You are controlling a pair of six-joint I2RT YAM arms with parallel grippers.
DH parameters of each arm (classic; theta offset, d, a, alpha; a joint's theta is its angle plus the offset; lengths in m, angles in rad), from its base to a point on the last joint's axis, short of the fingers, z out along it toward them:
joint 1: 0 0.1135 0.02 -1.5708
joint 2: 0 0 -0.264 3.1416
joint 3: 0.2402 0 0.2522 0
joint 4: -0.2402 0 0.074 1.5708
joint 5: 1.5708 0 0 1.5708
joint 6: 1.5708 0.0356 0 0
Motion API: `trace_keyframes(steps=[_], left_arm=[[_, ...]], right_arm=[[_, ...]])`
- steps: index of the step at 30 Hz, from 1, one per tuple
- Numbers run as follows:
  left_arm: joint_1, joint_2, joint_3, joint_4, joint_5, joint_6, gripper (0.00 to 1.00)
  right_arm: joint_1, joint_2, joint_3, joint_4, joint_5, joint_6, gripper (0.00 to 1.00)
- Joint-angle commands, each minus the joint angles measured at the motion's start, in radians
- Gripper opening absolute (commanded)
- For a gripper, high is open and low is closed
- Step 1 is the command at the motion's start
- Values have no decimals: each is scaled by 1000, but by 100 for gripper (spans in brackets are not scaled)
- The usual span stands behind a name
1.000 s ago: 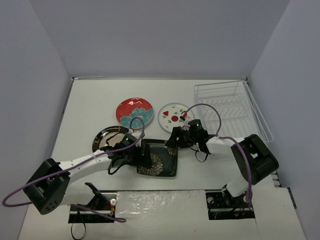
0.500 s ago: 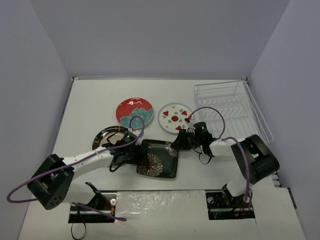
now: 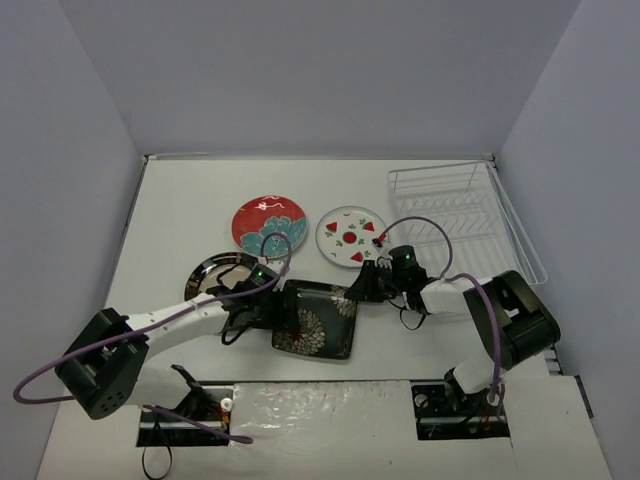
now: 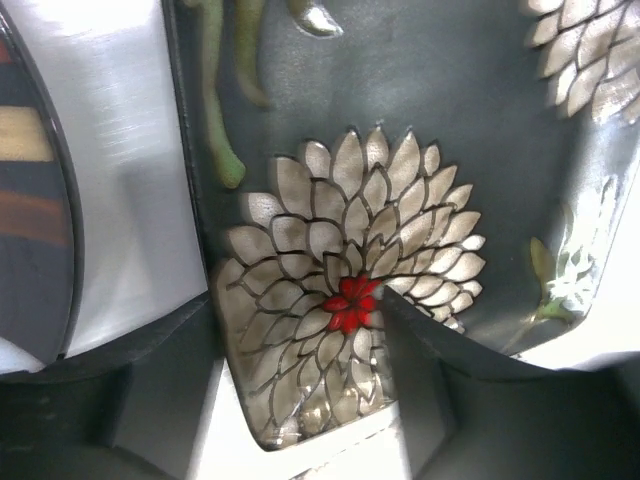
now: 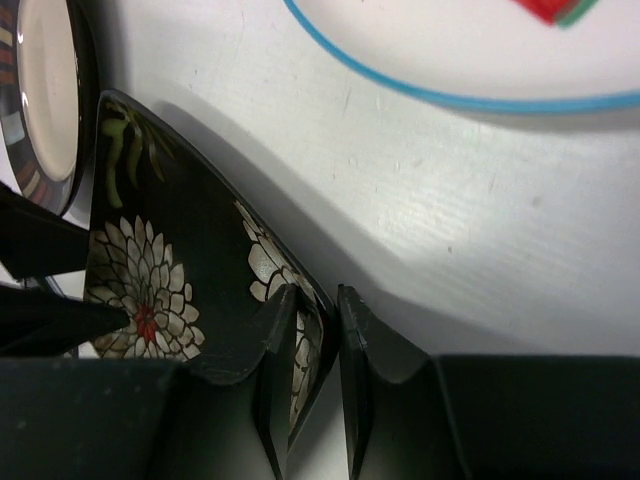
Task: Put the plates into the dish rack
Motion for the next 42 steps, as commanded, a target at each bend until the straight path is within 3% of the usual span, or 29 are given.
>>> trace_keyframes(steps=[1, 5, 15, 22, 33, 42], left_arm=[[-28, -16, 41, 40, -18, 15, 72], [-30, -87, 87, 8, -47, 45, 97], [-30, -250, 157, -42, -192, 75, 97], [-28, -295, 188, -76, -276, 60, 97], [-27, -324, 250, -107, -401, 45, 97], [-22, -350, 266, -108, -430, 52, 97]], right_arm=[[72, -180, 22, -135, -46, -16, 0], [68, -338, 92, -303, 104, -39, 0], [66, -502, 105, -293, 130, 72, 0], [31, -580, 147, -323, 170, 161, 0], [-38, -627, 188, -229, 195, 315, 0], [-262, -682, 311, -195, 259, 310, 0]])
